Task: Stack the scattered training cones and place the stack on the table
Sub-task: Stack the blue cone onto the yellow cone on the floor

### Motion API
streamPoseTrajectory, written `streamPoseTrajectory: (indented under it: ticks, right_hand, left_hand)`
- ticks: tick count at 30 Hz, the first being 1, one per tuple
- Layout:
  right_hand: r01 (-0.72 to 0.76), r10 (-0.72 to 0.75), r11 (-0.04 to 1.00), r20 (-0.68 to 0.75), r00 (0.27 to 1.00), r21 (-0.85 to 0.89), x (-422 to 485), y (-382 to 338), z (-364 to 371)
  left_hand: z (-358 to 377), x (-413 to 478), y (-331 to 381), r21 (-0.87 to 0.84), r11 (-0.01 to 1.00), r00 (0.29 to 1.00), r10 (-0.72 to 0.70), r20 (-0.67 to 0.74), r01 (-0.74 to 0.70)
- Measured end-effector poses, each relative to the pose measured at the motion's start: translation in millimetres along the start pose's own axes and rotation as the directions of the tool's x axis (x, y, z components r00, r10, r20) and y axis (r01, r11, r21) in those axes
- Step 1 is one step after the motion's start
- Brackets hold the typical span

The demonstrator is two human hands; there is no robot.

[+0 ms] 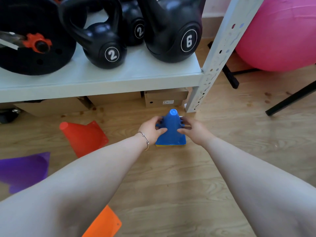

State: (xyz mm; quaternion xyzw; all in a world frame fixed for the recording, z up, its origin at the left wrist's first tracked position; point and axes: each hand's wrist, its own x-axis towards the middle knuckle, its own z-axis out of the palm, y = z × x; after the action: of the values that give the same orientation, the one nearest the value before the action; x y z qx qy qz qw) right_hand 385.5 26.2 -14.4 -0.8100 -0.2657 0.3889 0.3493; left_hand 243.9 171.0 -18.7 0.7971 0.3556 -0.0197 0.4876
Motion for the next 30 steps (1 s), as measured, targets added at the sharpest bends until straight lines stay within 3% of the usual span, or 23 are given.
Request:
streamPoseTrajectory:
  ticks: [10,23,30]
  right_hand:
    - [0.005,-0.005,1.000,0.030,1.000,0.003,-11.5,8.9,10.4]
    - [0.022,-0.019,0.999,0.101,0.995,-0.026,-110.4,36.2,73.3]
    - [0.027,-0.020,0.998,0.120,0.993,-0.060,-134.3,34.5,77.5]
  left_hand:
    - [7.1,-15.3,-6.3,-0.027,1.000,0.999,-0.013,-0.031,0.012]
    - [21.3,-131.2,-57.0,-0.077,0.994,0.996,-0.084,-0.013,0.083]
    - [28.7,-155.5,-61.5,0.004,0.996,0.996,-0.094,-0.004,0.094]
